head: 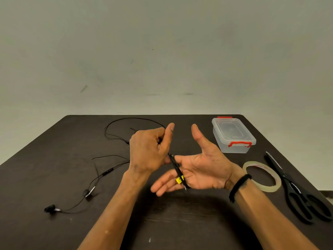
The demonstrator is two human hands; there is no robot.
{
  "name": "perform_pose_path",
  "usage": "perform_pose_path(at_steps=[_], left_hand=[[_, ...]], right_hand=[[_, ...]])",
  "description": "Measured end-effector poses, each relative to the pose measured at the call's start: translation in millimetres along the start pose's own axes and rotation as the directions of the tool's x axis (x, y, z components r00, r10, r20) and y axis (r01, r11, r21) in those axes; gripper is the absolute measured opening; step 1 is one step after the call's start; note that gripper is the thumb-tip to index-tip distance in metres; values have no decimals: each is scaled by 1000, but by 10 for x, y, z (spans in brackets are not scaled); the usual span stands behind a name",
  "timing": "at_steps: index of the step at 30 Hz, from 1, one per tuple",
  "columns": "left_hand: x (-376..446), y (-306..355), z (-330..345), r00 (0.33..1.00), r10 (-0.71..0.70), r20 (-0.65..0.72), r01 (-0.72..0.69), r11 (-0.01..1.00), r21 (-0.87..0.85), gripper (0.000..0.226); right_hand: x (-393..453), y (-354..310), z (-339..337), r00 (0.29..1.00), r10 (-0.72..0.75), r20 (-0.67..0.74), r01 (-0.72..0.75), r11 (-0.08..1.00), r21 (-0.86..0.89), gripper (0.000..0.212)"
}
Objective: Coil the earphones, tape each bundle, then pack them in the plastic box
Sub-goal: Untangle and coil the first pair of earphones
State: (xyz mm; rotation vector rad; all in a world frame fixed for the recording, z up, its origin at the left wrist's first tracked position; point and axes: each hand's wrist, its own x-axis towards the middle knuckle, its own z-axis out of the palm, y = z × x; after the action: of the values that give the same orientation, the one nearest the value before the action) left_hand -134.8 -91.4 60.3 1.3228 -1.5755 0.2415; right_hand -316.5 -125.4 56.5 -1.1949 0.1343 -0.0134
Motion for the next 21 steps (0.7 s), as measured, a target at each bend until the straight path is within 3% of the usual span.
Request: perform_pose_path(at_steps=[4, 11, 14, 16, 17, 18, 21], left_hand=[[5, -118, 78, 973, -118, 199, 137, 987, -85, 70], [-88, -1, 219, 925, -207, 319, 293, 922, -252, 69], [-245, 50, 258, 819, -185, 544, 444, 805, -394, 64], [-309, 109, 304, 767, -234, 598, 538, 742, -401, 40], [-320, 145, 333, 780, -328, 533, 558, 751, -353, 37], [-348, 160, 369, 831, -335, 443, 481, 834, -271, 38], [-387, 232, 435, 895, -206, 396, 292, 941, -170, 23]], right_hand=[[-26, -8, 36, 992, 35, 121, -33, 999, -13, 142], [-70, -74, 88, 968, -185, 167, 161, 975, 152, 141], [-132, -137, 84, 933, -338, 122, 297, 915, 272, 138], [-171, -166, 73, 906, -417, 75, 369, 862, 348, 137], [-181, -174, 65, 892, -449, 48, 401, 837, 372, 136], [-190, -176, 55, 880, -475, 17, 434, 816, 382, 135], [-200, -185, 22, 844, -529, -89, 519, 763, 385, 134]])
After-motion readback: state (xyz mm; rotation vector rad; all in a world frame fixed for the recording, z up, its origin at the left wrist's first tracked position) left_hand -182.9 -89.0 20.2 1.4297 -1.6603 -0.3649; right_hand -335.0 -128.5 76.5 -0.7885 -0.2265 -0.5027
